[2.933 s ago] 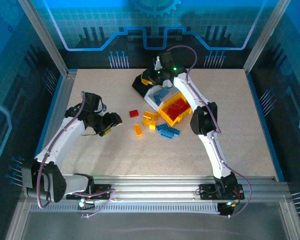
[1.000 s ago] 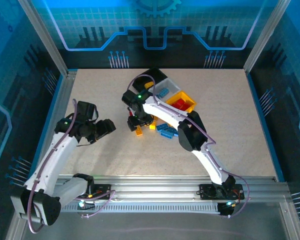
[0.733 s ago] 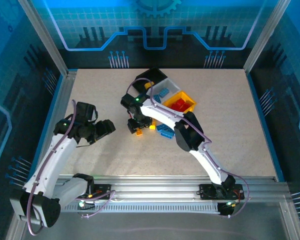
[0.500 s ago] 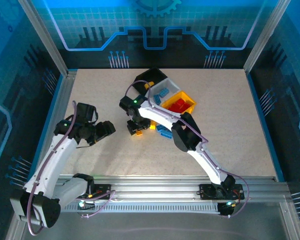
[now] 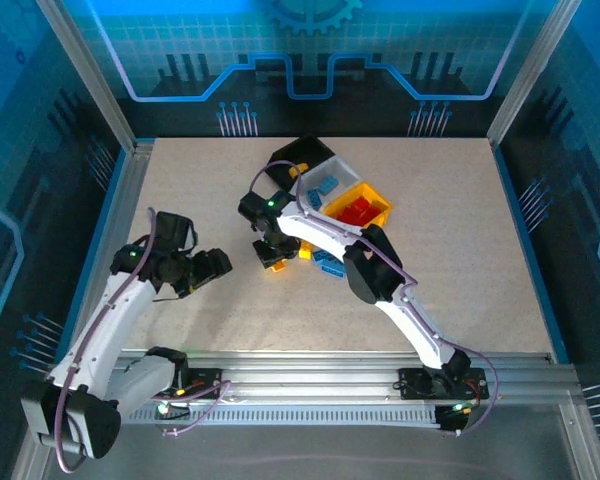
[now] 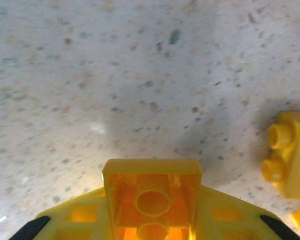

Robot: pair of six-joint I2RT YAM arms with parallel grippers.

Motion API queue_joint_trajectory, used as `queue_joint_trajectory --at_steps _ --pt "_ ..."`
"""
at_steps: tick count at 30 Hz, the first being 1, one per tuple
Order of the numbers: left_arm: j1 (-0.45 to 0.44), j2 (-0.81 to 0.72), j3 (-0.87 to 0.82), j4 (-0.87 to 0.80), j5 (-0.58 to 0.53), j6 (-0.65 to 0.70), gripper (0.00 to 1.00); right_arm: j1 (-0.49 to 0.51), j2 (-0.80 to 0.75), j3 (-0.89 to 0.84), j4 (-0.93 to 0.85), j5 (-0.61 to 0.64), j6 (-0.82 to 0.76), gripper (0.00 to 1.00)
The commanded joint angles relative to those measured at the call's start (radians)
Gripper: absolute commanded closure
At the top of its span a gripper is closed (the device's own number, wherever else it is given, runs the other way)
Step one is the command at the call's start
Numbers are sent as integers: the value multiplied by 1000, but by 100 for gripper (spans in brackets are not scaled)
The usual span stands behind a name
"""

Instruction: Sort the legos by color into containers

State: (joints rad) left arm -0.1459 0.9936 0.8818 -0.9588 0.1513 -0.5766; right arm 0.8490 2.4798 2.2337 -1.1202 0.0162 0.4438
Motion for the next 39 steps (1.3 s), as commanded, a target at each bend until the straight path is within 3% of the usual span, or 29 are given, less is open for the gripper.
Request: queue_joint_trajectory --at_steps 1,7,13,19,28,33,37,39 --pt "7 -10 -30 13 55 -12 23 -60 -122 -6 77 -177 22 74" --pt "7 -10 -98 75 144 -54 21 -221 -139 78 256 -463 166 73" --pt "8 -6 -137 121 190 -95 19 -352 -32 237 430 -551 353 73" --pt "8 22 -106 94 200 -71 16 -422 151 463 503 -510 482 71" --pt "7 51 -54 57 197 -52 13 -459 253 474 666 -406 604 66" --pt "7 35 -59 45 192 -58 12 -478 275 480 676 -379 628 57" --pt "8 27 -72 53 192 -68 11 -485 265 480 658 -378 621 42" --pt "9 27 -69 62 191 -71 11 -485 255 480 652 -385 612 39"
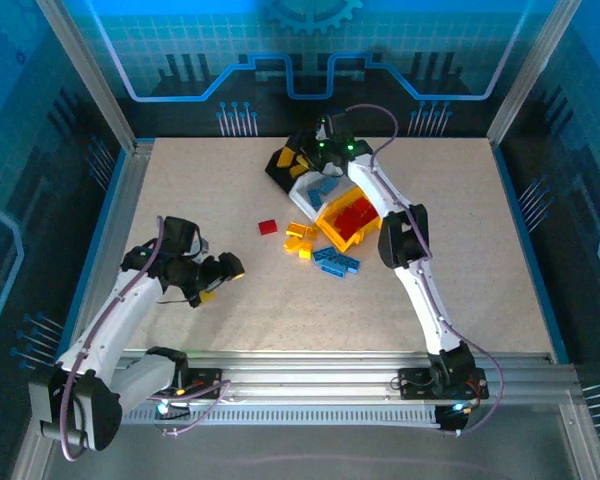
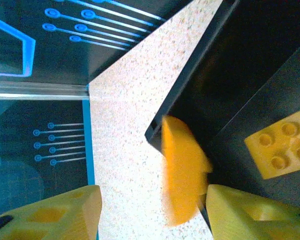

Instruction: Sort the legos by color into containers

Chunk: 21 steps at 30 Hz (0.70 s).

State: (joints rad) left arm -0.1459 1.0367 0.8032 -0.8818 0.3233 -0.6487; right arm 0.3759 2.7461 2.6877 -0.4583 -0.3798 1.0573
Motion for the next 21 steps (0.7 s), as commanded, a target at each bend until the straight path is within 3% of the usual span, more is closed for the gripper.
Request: queue_joint_trajectory --at_steps 1,8,13,17,21 --pt "8 -16 13 -13 17 1 10 -12 -19 26 -15 7 -7 38" --pt "7 1 42 14 4 12 6 6 -136 22 -158 -31 -144 37" --pt "8 12 58 44 -12 9 3 65 -270 -17 -483 13 -389 37" --pt "10 17 71 51 -32 9 1 143 -384 -164 -696 106 -548 36" --pt "11 18 74 53 -66 12 1 237 -524 -398 -786 241 -549 34"
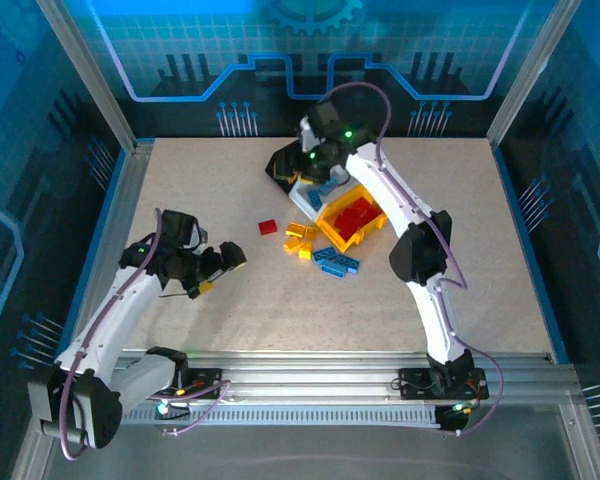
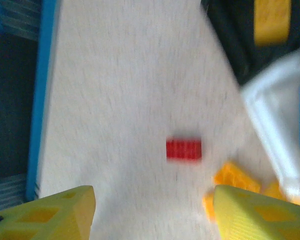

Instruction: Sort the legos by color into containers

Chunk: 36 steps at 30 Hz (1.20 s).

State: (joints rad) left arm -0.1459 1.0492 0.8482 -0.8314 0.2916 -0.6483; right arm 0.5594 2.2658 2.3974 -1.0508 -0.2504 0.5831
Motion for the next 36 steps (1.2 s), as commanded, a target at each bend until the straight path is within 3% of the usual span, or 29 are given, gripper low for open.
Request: queue_joint_trajectory --at_steps 1,7,15,23,36 --pt "10 5 27 6 -40 10 1 81 -76 -170 -191 151 -50 32" --pt "10 9 -5 47 -34 -19 1 203 -163 -395 -138 357 172 28" --pt "10 -22 -30 31 -27 -14 1 216 -119 -434 -108 473 319 32" --pt "10 -29 -28 15 -25 6 1 175 -58 -443 -42 417 399 36" --pt "11 -22 -13 -18 -40 45 1 172 49 -385 -55 425 436 40"
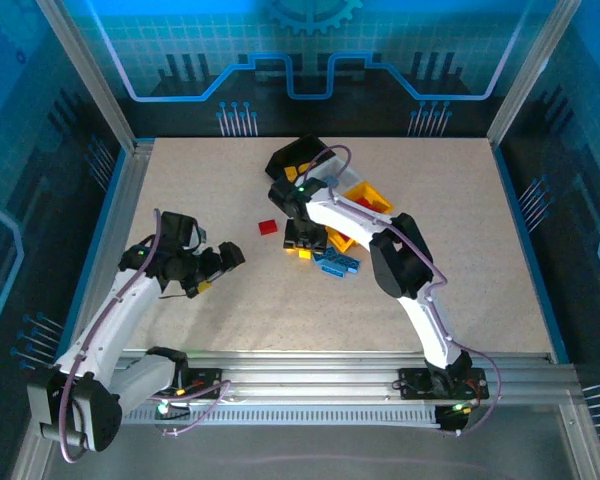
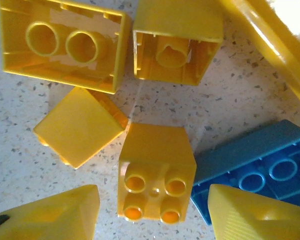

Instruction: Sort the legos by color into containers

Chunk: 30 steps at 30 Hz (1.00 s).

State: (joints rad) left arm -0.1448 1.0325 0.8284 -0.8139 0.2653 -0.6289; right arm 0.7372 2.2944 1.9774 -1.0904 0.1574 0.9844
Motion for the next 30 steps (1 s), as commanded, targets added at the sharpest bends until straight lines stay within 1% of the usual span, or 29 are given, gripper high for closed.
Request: queue_joint_trajectory --at_steps 1,9,17,23,29,30 --pt "11 -5 7 -36 -14 25 1 -8 24 35 -16 20 34 40" --pt "10 -2 11 -40 -15 26 1 -33 27 23 -2 28 26 44" --pt "12 -8 5 -49 -21 31 1 -36 89 55 0 9 13 47" --pt "13 -9 0 -42 -19 29 1 -33 90 57 -3 12 5 55" --pt "15 0 -13 -16 -14 16 1 -23 49 64 -9 17 -20 70" --pt "16 1 -15 -12 -11 13 1 -21 40 64 -8 16 -22 71"
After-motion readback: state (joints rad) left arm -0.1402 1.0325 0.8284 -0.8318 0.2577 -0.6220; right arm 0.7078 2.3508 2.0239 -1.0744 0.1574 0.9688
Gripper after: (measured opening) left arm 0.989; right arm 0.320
